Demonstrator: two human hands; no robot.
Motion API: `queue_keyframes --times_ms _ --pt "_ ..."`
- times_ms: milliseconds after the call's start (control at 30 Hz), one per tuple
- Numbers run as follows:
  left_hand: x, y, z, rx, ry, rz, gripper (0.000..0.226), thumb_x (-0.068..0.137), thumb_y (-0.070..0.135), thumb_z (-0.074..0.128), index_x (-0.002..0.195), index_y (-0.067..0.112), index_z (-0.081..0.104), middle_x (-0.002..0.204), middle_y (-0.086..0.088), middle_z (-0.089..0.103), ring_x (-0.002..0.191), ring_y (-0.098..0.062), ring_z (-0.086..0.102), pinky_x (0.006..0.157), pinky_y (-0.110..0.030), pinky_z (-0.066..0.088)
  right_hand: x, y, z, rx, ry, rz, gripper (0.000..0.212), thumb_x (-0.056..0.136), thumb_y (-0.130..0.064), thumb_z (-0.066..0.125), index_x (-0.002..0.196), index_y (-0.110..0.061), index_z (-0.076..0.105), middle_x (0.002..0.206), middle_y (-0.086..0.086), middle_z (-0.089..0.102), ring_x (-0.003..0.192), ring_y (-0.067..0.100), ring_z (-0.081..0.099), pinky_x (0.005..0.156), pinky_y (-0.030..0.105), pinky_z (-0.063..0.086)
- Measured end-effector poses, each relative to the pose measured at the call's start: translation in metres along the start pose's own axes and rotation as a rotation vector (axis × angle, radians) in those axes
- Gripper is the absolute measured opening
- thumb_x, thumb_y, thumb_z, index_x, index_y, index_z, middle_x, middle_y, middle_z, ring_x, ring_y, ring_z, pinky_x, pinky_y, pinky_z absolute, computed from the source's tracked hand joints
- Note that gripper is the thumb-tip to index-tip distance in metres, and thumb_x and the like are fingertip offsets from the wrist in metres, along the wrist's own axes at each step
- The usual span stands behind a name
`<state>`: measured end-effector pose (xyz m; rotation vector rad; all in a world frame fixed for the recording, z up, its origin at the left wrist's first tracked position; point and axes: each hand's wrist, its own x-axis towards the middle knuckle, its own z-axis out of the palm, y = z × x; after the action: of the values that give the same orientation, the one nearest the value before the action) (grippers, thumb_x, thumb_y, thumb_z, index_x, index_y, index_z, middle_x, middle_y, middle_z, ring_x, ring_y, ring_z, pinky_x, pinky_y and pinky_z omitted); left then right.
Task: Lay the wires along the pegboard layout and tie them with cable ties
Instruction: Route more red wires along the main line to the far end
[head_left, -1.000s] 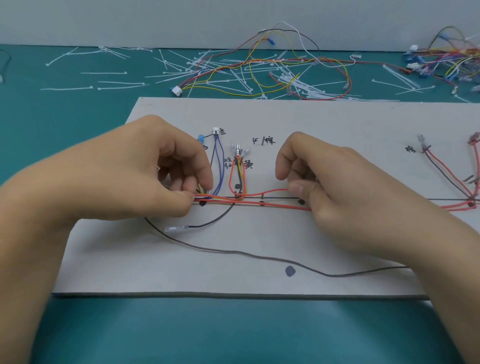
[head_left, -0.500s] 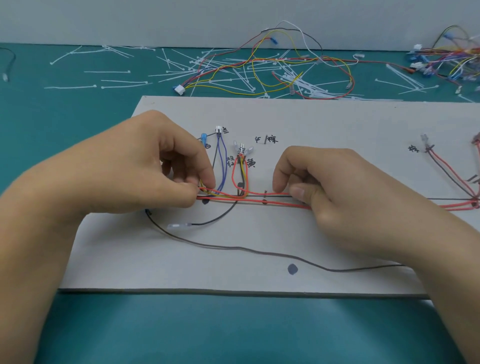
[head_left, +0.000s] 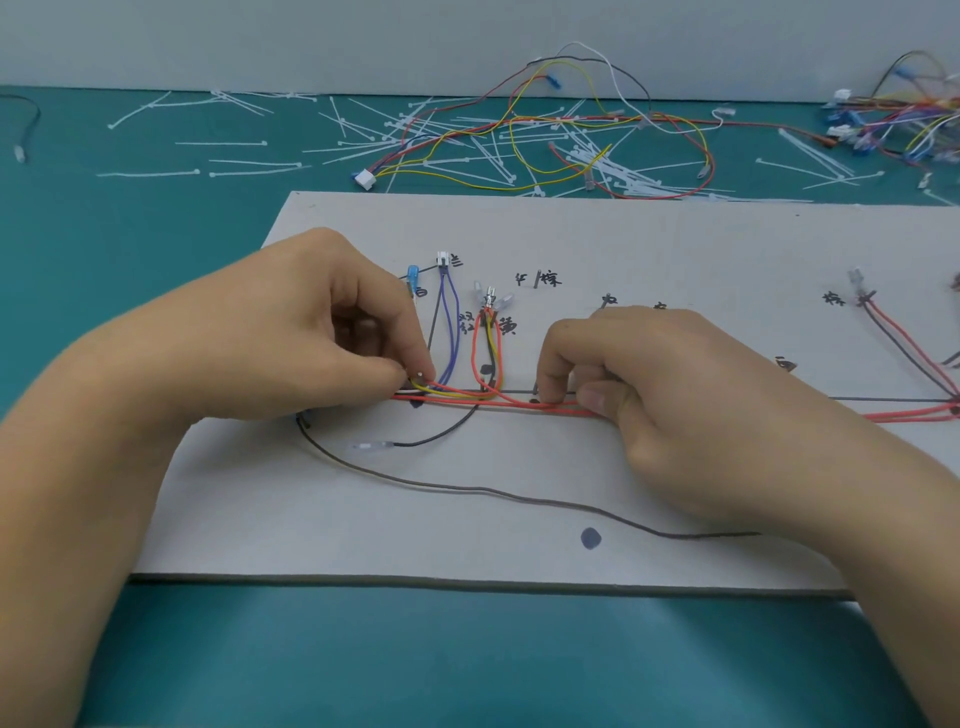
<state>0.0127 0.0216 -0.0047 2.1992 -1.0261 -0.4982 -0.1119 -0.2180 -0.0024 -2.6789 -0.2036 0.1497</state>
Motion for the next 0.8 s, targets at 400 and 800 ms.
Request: queue_keyframes --times_ms 400,800 --pt "0.0 0.007 0.008 0.027 0.082 0.071 0.023 0.072 0.033 0.076 0.092 0.044 0.078 0.081 0.008 0.073 0.067 -0.017 0.061 0.062 -0.034 0.053 -0.002 0.006 0.0 0.059 0.065 -0.017 0.026 0.093 -0.016 0.061 0.095 -0.038 0.047 0.083 -0.021 0.058 0.079 -0.001 0.052 0.061 0.023 0.039" --pt "0.008 0.018 0.026 0.006 0.132 0.12 0.01 0.078 0.027 0.087 0.08 0.036 0.083 0.086 0.009 0.075 0.07 -0.019 0.064 0.066 -0.03 0.051 -0.001 0.013 -0.002 0.05 0.075 -0.027 0.026 0.092 -0.016 0.059 0.092 -0.039 0.046 0.087 -0.021 0.058 0.079 -0.001 0.053 0.062 0.02 0.04"
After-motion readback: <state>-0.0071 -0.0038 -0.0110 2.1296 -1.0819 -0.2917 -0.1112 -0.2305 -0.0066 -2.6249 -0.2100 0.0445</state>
